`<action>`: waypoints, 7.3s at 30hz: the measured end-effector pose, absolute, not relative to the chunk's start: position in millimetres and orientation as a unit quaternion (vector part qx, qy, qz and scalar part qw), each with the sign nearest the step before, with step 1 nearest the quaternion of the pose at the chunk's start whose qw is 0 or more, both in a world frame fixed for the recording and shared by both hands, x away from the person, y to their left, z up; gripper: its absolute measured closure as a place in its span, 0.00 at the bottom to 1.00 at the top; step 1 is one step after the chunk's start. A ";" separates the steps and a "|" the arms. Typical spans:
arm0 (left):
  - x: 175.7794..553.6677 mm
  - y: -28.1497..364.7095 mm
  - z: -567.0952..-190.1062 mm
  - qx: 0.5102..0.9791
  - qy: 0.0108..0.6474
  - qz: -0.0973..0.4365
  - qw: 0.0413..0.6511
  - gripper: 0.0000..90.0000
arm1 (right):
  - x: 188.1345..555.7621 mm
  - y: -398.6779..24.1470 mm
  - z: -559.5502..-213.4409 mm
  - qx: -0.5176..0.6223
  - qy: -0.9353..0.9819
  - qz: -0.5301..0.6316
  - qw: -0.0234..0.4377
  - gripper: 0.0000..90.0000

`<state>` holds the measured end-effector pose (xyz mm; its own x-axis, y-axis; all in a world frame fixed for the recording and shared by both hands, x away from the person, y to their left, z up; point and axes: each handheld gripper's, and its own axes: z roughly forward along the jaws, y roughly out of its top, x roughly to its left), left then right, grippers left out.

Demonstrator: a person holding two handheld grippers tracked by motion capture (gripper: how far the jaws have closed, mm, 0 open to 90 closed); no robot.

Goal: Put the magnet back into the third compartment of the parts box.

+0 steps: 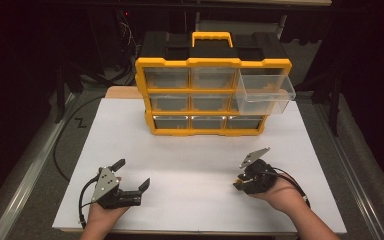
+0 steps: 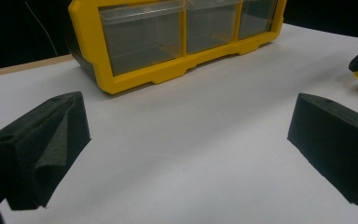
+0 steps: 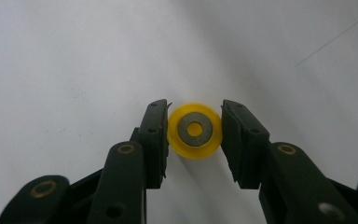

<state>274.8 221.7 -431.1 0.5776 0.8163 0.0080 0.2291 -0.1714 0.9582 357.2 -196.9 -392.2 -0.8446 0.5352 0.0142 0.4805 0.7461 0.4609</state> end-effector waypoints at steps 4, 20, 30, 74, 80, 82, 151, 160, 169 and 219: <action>274.8 221.5 -431.2 0.713 0.366 0.278 0.530 0.00 | 357.9 -200.1 -389.2 0.264 0.934 0.237 0.051 0.72; 274.6 220.8 -431.5 0.717 0.363 0.277 0.528 0.00 | 358.1 -205.9 -377.7 0.239 0.944 0.229 0.025 0.72; 274.4 220.6 -431.6 0.717 0.362 0.277 0.527 0.00 | 360.2 -208.2 -362.2 0.232 0.945 0.230 0.024 0.72; 274.6 218.9 -431.4 0.715 0.361 0.277 0.531 0.00 | 374.7 -213.1 -295.5 0.211 0.953 0.216 0.029 0.72; 274.4 219.1 -431.4 0.715 0.360 0.278 0.531 0.00 | 376.5 -214.6 -285.9 0.208 0.954 0.214 0.034 0.72; 274.4 219.1 -431.3 0.715 0.360 0.278 0.531 0.00 | 376.9 -215.2 -282.2 0.210 0.954 0.212 0.034 0.72; 273.8 219.3 -431.4 0.716 0.357 0.278 0.532 0.00 | 384.7 -213.7 -188.0 0.194 0.956 0.205 0.078 0.72; 273.6 219.5 -431.2 0.715 0.357 0.279 0.532 0.00 | 387.0 -211.7 -172.3 0.193 0.956 0.203 0.086 0.72; 273.6 219.9 -431.0 0.715 0.358 0.279 0.532 0.00 | 390.4 -212.4 -160.8 0.193 0.956 0.203 0.092 0.72; 274.3 222.2 -431.1 0.712 0.361 0.280 0.534 0.00 | 421.9 -203.5 -106.7 0.205 0.953 0.194 0.114 0.72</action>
<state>274.3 222.2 -431.1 0.5823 0.8129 0.0126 0.2154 -0.1691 0.9618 421.9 -203.5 -106.7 -0.8903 0.4343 -0.1368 0.3461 0.8407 0.4165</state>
